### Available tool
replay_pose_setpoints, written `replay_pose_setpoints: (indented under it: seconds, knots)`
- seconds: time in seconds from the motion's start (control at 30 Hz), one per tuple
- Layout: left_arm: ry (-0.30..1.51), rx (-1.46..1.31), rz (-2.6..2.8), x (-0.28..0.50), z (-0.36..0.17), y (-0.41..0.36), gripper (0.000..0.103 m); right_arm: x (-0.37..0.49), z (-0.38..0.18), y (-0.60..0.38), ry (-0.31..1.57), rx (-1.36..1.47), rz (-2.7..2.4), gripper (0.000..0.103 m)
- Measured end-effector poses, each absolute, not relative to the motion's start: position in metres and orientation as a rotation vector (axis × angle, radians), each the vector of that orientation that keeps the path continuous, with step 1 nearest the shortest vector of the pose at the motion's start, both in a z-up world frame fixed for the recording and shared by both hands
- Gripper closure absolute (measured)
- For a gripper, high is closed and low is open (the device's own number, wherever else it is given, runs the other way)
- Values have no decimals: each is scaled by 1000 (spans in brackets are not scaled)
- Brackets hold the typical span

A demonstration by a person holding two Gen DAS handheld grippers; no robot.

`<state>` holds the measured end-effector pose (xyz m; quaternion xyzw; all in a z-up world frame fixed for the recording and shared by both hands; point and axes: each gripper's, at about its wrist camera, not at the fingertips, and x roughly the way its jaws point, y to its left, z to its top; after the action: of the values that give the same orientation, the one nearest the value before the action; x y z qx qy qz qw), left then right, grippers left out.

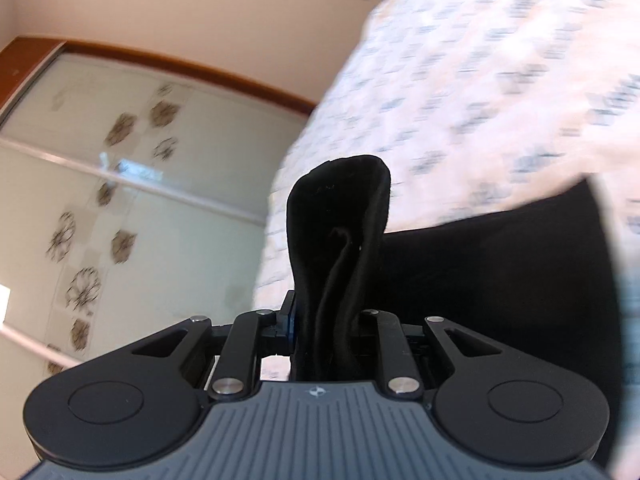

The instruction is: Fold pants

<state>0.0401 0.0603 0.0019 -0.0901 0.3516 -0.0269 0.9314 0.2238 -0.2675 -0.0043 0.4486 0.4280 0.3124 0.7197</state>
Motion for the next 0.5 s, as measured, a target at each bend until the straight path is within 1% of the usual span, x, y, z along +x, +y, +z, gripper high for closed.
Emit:
replay_pose_setpoints:
  seconds: [0.03,0.07,0.17,0.33,0.4,0.5]
  knots:
    - [722,-179,-47,40,1,57,33,225,-13,-271,969,991,669,85]
    - [720,-179,-38,39,2,54,35,225,-20,-271,989,988,656,85]
    - [716,-184,-31,36,9,46,37,224,-31,-271,1013,982,646,85]
    - [704,-171,-37,34,8,38,37,221,-16,-279,934,995,693,85]
    - [709,-158,-43,31,5,35,36,221,-15,-284,929,974,681,85]
    - [691,-145,-36,31,-3,32,31,226,-36,-286,1010,924,607,84]
